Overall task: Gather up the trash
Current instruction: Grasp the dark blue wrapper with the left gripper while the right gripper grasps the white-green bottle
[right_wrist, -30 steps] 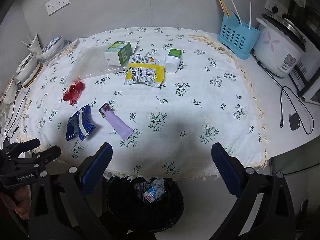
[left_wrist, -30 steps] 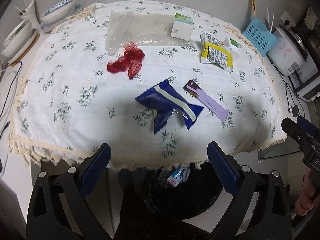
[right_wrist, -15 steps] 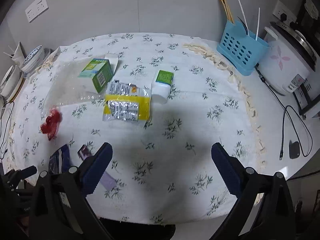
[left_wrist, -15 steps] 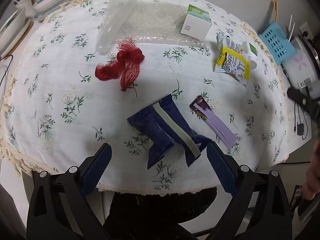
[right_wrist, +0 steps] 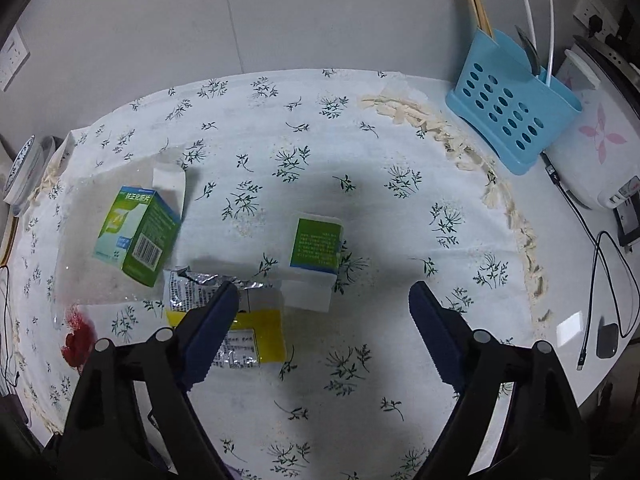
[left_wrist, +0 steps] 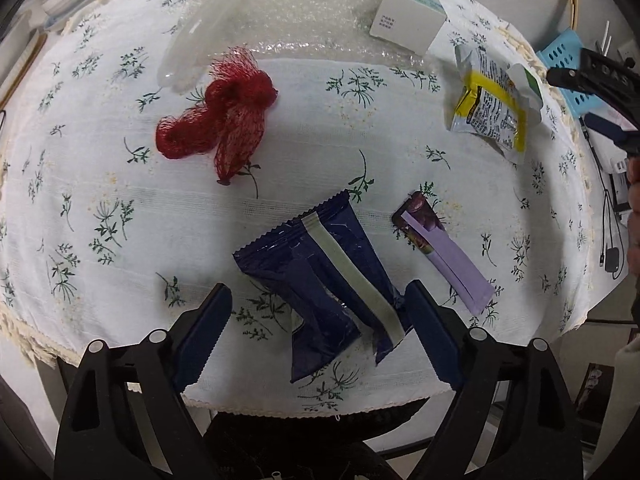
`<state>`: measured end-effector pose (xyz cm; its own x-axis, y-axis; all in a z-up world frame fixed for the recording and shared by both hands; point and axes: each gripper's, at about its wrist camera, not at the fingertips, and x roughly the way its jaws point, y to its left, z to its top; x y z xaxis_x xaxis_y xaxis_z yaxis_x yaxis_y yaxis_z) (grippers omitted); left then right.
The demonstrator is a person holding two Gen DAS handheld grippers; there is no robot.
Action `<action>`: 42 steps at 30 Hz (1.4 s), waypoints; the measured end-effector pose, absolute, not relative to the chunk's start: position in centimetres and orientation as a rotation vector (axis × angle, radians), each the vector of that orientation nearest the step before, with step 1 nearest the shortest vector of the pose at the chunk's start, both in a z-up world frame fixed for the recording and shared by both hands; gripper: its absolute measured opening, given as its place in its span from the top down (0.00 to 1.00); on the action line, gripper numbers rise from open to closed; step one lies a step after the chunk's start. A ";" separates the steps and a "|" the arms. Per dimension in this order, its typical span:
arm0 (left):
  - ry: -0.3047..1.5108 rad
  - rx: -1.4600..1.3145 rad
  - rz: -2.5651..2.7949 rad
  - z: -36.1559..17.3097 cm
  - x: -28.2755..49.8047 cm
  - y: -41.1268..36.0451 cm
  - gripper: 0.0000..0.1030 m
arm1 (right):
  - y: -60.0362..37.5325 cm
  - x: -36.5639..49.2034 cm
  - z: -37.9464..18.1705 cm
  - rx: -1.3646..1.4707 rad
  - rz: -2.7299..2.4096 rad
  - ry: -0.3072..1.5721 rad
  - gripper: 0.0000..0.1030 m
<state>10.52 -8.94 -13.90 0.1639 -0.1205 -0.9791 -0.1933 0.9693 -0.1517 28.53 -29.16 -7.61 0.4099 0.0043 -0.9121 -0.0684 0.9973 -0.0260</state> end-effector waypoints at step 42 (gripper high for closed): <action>1.394 -0.197 -0.029 -13.2 9.9 -8.2 0.67 | -30.7 30.2 -8.7 0.026 -0.027 1.166 0.61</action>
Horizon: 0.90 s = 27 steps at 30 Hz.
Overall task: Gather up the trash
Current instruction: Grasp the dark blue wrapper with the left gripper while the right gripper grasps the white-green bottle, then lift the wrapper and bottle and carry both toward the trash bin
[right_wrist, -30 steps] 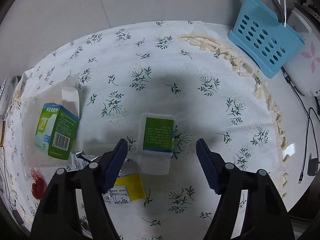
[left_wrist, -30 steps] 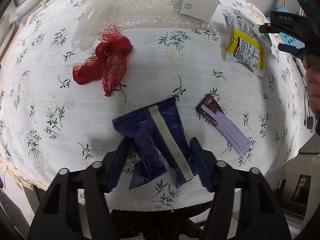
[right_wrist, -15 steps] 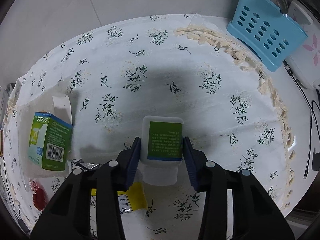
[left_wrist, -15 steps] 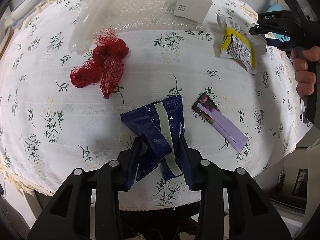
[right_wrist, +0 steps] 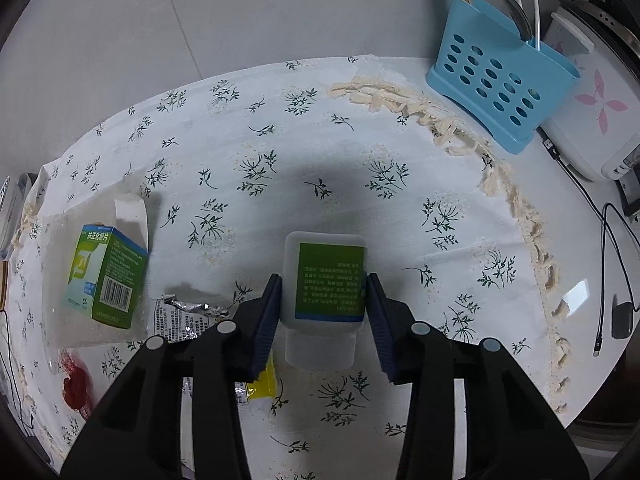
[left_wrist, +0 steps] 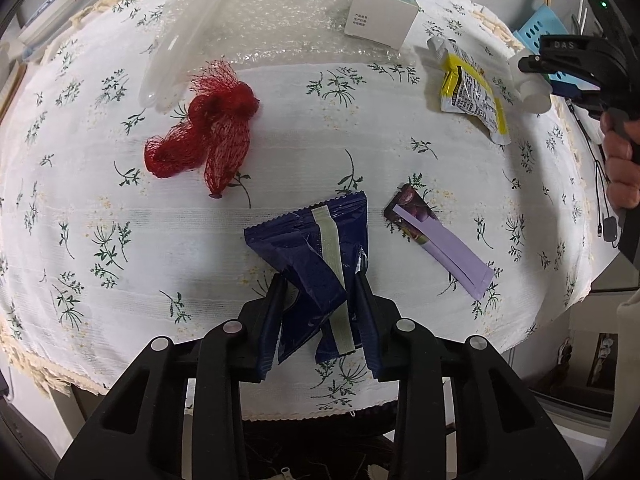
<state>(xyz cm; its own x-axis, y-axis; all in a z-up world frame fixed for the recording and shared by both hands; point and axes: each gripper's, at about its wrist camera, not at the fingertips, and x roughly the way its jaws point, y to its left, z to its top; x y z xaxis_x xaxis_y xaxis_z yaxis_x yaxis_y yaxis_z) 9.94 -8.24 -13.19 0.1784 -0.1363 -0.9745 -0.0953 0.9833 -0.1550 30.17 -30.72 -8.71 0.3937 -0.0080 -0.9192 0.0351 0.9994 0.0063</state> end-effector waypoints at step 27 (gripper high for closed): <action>1.345 -0.164 -0.070 -12.1 9.1 -9.0 0.82 | -30.0 21.2 -5.5 0.023 0.080 1.128 0.61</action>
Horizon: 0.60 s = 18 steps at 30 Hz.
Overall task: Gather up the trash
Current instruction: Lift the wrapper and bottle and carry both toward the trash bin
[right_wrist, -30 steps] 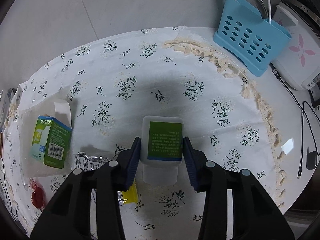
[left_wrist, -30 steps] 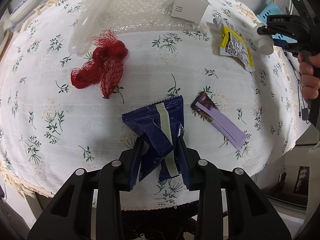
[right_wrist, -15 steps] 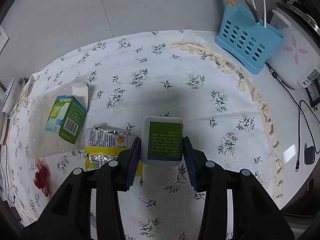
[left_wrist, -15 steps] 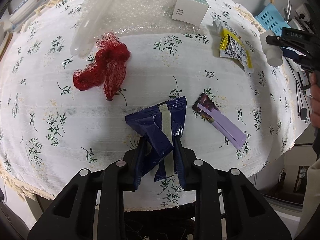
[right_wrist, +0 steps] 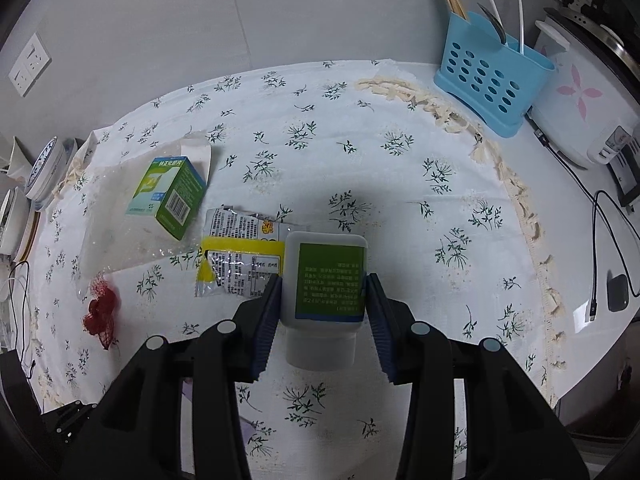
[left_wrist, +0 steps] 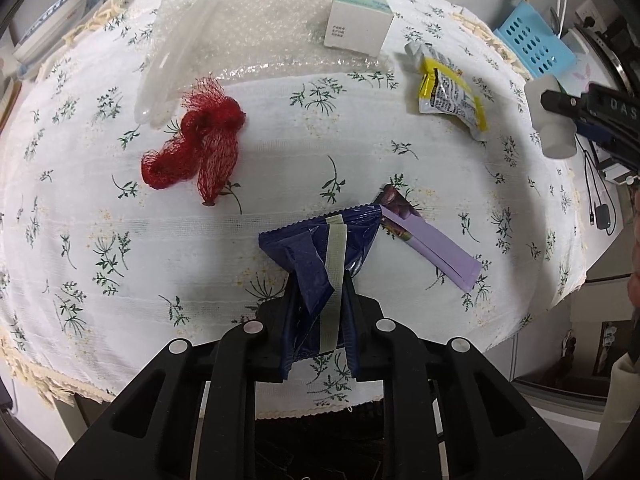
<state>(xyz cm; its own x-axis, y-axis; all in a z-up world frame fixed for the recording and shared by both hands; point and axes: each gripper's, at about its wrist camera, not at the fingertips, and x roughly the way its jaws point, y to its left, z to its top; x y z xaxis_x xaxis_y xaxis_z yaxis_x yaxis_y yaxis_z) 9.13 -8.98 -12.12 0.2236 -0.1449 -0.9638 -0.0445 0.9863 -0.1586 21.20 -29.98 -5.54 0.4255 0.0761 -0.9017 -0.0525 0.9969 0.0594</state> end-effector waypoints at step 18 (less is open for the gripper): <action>1.247 -0.161 -0.070 -8.2 6.1 -8.9 0.82 | -30.9 13.6 -3.6 0.047 0.137 1.092 0.61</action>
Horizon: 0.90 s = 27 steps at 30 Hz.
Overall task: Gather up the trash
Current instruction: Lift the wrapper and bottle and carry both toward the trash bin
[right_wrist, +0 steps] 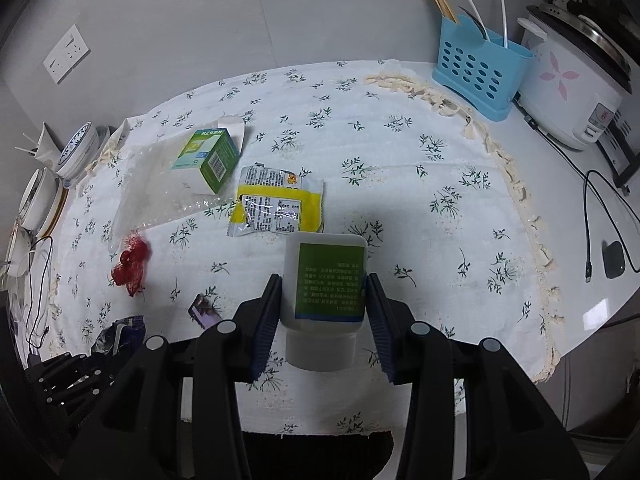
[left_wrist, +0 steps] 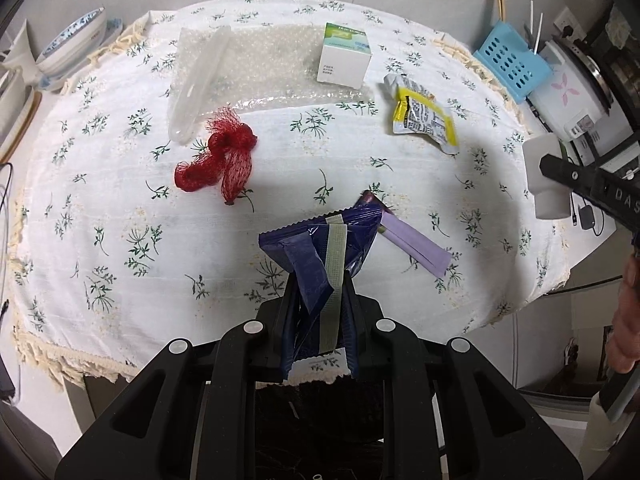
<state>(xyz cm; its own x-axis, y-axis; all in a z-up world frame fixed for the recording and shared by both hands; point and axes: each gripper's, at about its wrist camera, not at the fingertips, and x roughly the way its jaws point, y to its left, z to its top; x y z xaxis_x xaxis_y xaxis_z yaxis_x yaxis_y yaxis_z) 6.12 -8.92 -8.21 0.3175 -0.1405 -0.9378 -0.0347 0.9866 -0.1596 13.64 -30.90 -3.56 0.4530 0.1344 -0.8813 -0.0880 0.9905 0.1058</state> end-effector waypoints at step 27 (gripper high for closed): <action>1.200 -0.167 -0.092 -6.3 -1.2 -11.8 0.82 | -33.1 1.4 -2.9 0.034 0.171 1.076 0.61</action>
